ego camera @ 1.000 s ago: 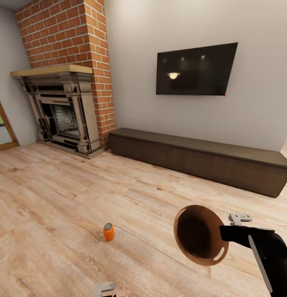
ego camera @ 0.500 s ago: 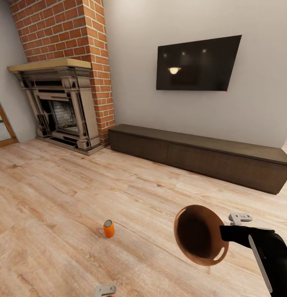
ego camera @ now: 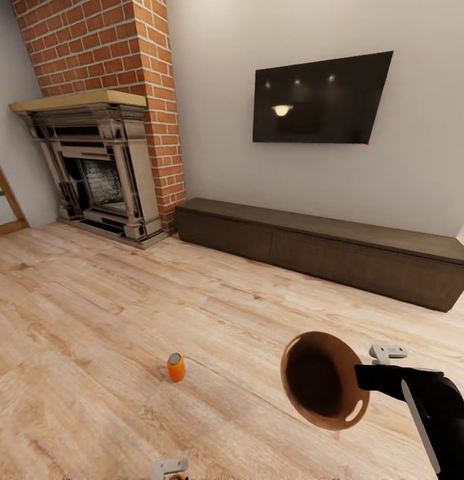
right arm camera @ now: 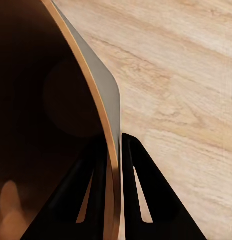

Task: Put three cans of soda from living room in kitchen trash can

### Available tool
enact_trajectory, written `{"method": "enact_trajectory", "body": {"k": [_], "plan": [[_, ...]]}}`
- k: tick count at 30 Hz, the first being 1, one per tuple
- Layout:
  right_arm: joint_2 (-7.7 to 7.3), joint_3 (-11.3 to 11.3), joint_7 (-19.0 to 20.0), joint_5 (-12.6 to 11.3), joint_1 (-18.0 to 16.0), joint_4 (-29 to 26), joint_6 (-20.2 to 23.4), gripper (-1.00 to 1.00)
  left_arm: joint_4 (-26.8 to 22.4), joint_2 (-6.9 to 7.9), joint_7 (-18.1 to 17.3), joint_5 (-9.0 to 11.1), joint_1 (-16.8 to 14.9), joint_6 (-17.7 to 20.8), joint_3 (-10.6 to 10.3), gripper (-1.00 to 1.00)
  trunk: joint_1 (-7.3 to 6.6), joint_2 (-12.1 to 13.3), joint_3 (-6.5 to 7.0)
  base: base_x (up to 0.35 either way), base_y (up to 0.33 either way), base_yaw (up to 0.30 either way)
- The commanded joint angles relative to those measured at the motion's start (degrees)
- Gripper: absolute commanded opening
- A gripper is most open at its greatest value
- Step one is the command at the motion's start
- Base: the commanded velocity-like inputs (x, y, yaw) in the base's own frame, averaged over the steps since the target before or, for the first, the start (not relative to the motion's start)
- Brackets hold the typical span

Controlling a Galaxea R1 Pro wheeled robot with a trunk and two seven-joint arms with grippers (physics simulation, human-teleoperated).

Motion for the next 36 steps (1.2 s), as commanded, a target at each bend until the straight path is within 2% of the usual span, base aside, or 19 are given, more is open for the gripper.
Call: {"method": "enact_trajectory", "body": {"k": [1, 4, 16, 25, 36], "plan": [[0.0, -0.01, 0.37, -0.95, -0.03, -0.03, 0.09, -1.0, 0.0, 0.0, 0.0, 0.0, 0.0, -0.02, -0.01, 1.0, 0.02, -0.02, -0.22, 0.0, 0.0, 0.0], [-0.01, -0.01, 0.37, -0.97, -0.03, -0.03, 0.09, -1.0, 0.0, 0.0, -0.01, 0.01, 0.01, -0.1, -0.01, 1.0, 0.09, -0.06, -0.88, 0.0, 0.0, 0.0], [0.06, 0.0, 0.37, -0.96, 0.0, 0.04, 0.09, -1.0, 0.0, 0.0, 0.06, 0.02, -0.01, -1.62, -0.04, 1.0, 0.09, -0.06, -0.88, 0.0, 0.0, 0.0], [0.07, 0.03, 0.37, -0.91, 0.0, 0.05, 0.09, -1.0, -0.37, -0.16, 0.07, 0.02, -0.16, -2.1, -0.06, 1.0, 0.33, -0.18, -2.88, 0.0, 0.0, 0.0], [0.0, 0.07, 0.37, -0.91, 0.07, -0.01, 0.09, -1.0, -0.84, -0.49, 0.07, 0.02, -0.25, -2.19, -0.06, 1.0, 0.33, -0.18, -2.88, 0.0, 0.0, 0.0]]}}
